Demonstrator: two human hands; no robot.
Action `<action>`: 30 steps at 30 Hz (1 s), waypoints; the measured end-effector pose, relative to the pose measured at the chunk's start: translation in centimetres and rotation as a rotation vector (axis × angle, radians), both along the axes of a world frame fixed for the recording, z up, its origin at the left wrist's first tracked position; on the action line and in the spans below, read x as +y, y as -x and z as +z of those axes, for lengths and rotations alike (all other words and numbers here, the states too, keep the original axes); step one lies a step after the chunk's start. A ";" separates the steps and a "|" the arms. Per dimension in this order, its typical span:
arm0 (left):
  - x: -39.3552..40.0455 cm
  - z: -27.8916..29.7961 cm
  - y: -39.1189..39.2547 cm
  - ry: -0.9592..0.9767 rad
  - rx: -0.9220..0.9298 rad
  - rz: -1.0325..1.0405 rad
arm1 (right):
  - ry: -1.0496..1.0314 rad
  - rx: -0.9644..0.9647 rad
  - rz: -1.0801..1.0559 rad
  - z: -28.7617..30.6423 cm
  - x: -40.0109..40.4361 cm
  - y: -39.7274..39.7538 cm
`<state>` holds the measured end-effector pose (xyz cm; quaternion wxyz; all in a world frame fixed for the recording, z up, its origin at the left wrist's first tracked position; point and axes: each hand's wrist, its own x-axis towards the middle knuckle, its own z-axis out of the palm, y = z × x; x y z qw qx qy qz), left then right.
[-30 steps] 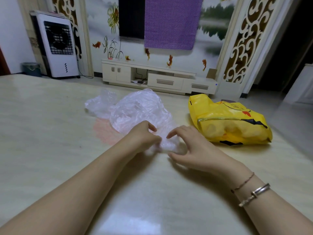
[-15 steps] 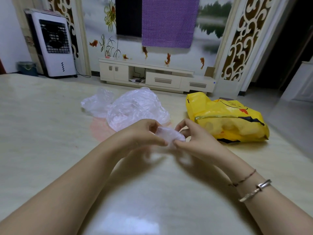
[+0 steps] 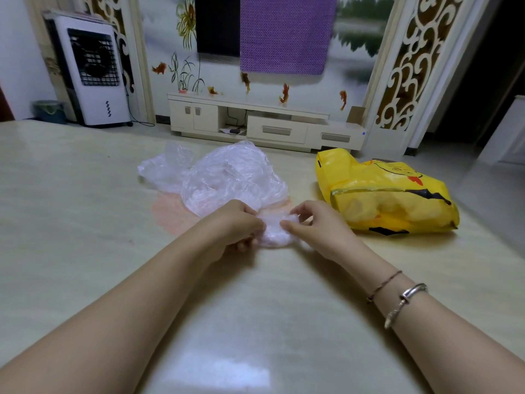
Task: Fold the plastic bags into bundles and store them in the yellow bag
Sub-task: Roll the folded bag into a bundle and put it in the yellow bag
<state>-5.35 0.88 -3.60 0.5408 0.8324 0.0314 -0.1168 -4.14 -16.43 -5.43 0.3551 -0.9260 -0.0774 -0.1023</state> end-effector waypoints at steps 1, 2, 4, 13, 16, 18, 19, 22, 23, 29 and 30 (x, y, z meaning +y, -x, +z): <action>-0.1 0.0 0.0 -0.005 -0.005 0.004 | 0.023 -0.001 0.009 0.0 0.2 -0.1; -0.1 0.0 0.0 -0.010 -0.012 0.007 | 0.031 -0.002 0.017 0.0 0.2 -0.1; -0.3 -0.1 0.0 -0.016 -0.021 0.016 | -0.002 0.025 0.042 0.4 0.1 0.1; -2.1 0.7 0.4 0.106 -0.235 0.081 | -0.199 0.532 0.205 4.8 -6.3 3.1; -4.2 0.9 0.6 0.034 -0.246 0.000 | -0.146 0.569 0.155 5.8 -9.2 3.2; -6.0 0.7 0.6 -0.009 -0.245 -0.038 | -0.197 0.551 0.067 6.0 -11.1 3.2; -6.8 0.6 0.5 -0.030 -0.247 -0.047 | -0.253 0.520 0.016 5.9 -11.8 3.1; -9.7 0.6 -0.3 -0.038 -0.242 -0.056 | -0.429 0.369 -0.137 5.5 -12.5 2.4; -10.3 0.6 -0.6 -0.026 -0.250 -0.051 | -0.466 0.328 -0.161 5.3 -12.1 2.0; -12.8 -0.3 -2.4 -0.048 -0.427 0.011 | -0.200 0.105 -0.125 3.2 -9.5 0.4; -12.8 -0.5 -2.4 -0.047 -0.443 0.007 | -0.140 0.116 -0.084 2.8 -9.3 0.3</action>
